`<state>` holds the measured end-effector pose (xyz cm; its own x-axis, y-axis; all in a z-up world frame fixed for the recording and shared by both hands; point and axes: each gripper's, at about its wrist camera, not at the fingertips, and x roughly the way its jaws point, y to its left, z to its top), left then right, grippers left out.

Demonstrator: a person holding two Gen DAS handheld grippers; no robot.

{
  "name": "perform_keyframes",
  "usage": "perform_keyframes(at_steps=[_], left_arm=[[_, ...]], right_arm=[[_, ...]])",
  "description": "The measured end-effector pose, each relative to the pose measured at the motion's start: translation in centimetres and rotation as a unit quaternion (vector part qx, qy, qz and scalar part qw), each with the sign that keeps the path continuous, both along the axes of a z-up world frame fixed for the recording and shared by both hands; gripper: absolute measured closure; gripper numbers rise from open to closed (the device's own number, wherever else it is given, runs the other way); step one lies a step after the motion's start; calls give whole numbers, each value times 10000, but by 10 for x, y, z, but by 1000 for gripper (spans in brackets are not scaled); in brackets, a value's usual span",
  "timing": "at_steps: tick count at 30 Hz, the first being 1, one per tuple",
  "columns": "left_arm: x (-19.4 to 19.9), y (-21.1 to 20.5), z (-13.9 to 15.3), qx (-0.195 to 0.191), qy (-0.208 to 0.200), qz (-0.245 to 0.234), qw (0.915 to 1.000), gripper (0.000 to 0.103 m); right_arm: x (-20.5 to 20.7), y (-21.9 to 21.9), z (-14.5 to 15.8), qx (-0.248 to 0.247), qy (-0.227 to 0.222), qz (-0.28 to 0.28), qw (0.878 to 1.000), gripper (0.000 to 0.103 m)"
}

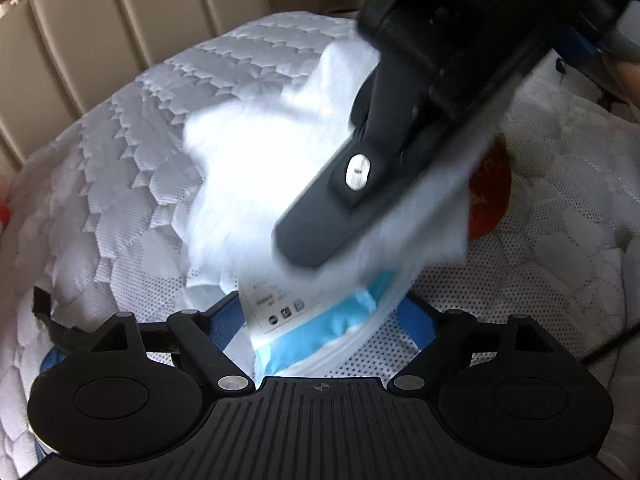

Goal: Organize soft objects
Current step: 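Wipe the packet again with the right gripper's tissue while the left gripper holds it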

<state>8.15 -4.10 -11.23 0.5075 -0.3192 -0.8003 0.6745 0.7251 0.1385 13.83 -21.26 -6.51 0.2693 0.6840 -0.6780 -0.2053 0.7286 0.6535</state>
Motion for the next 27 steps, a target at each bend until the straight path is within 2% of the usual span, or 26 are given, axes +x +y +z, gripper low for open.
perform_keyframes(at_steps=[3,6,11,14,15,18,21,24,25,26,27], left_arm=[[0,-1,0,-4,-2,0,10000,14],[1,-1,0,-106,-12,14,9999,12],[3,3,13,-256,-167,16,9995,10],[-4,13,27,-234,-439,-2,9988,10],[-10,13,29,-103,-669,-150,9976,9],[-33,3,29,463,-1492,-841,9841,9],[-44,-15,10,856,-1556,-1403,9740,9],[-39,-28,-7,1239,-1825,-1598,9622,8],[-35,-27,-6,1233,-1916,-1540,9614,8],[-27,-26,-4,1146,-1888,-1357,9658,11],[-14,-22,-2,936,-1678,-1035,9759,23]], right_arm=[[1,3,-6,-599,52,-27,9982,94],[2,-4,-4,-872,-19,-265,9958,94],[1,-18,4,-1655,-468,-673,9828,94],[2,-35,6,-1509,-407,-1011,9825,94],[1,-40,8,-1459,-406,-1084,9825,94],[1,-40,11,-1465,-505,-1106,9817,94],[2,-29,10,-1554,-594,-972,9813,94],[0,-22,11,-1668,-683,-840,9800,94],[0,-22,11,-1681,-705,-833,9797,94],[0,-23,11,-1680,-712,-859,9795,94],[0,-25,12,-1674,-714,-896,9792,94]])
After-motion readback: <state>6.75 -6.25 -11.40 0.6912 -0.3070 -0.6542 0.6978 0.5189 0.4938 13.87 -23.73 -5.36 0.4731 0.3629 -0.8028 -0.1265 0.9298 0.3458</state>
